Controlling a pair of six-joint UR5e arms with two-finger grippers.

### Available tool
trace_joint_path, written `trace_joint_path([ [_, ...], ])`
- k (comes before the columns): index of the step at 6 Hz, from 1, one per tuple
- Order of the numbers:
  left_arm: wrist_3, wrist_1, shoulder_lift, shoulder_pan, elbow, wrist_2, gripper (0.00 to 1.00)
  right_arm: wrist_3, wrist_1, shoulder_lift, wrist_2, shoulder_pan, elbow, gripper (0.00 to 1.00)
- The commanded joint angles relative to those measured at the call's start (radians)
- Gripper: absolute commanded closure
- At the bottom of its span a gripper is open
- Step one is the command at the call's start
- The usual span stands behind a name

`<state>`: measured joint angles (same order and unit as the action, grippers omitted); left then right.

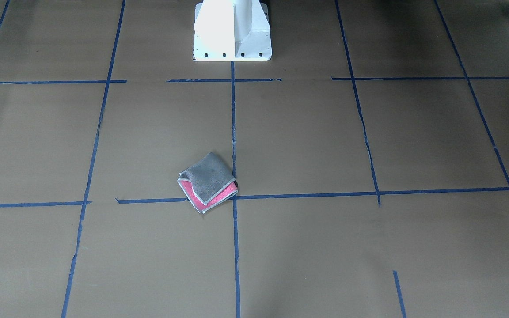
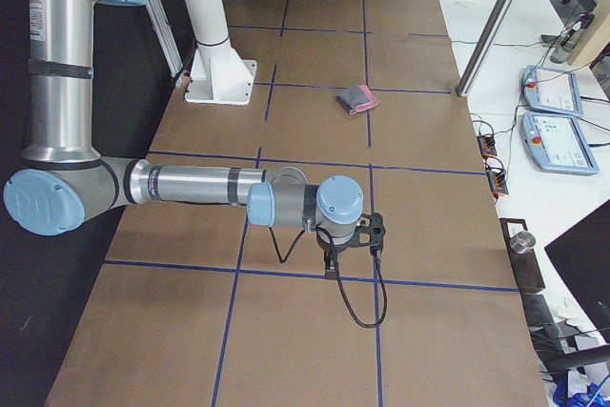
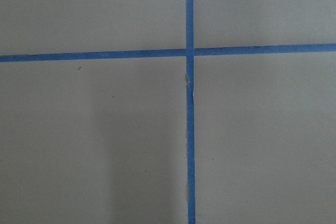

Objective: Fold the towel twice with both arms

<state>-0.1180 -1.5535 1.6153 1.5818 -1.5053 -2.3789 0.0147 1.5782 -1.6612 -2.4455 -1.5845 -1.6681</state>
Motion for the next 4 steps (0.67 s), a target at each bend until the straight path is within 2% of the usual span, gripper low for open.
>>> trace_joint_path([
  [1,-0.005,0.001,-0.011,0.003,-0.003,0.0,0.0,0.002,0.002,-0.005,-0.01,0.0,0.002,0.0],
  [4,-0.006,0.0,-0.029,0.003,-0.009,0.0,0.0,0.001,-0.001,-0.003,0.0,0.0,0.004,0.0],
])
